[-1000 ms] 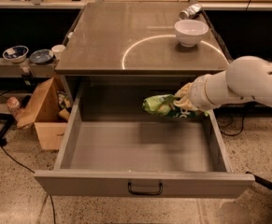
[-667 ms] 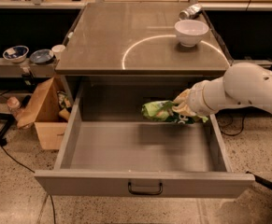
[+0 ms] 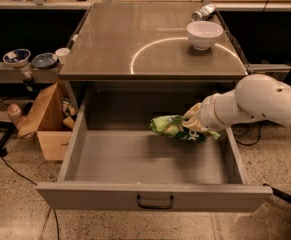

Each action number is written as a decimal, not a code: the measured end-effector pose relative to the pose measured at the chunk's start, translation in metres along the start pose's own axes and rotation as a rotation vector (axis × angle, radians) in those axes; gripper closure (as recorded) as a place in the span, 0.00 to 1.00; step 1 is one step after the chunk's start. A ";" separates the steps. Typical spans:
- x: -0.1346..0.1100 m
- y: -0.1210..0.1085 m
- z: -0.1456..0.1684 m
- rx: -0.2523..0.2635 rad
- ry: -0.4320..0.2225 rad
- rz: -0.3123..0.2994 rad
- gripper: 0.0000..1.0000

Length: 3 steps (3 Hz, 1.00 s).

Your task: Place green rice chip bag into top drawer

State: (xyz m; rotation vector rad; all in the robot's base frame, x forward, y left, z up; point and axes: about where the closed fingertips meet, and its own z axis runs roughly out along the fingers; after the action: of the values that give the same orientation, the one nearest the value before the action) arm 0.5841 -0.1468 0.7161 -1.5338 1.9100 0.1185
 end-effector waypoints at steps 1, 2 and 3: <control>0.000 0.001 0.000 -0.001 0.000 0.001 0.84; 0.000 0.001 0.000 -0.001 0.000 0.001 0.61; 0.000 0.001 0.000 -0.001 0.000 0.001 0.38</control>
Offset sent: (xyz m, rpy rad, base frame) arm -0.0003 0.0002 -0.0006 0.0006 0.0018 -0.0004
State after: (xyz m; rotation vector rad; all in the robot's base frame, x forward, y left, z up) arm 0.5838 -0.1465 0.7154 -1.5335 1.9114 0.1204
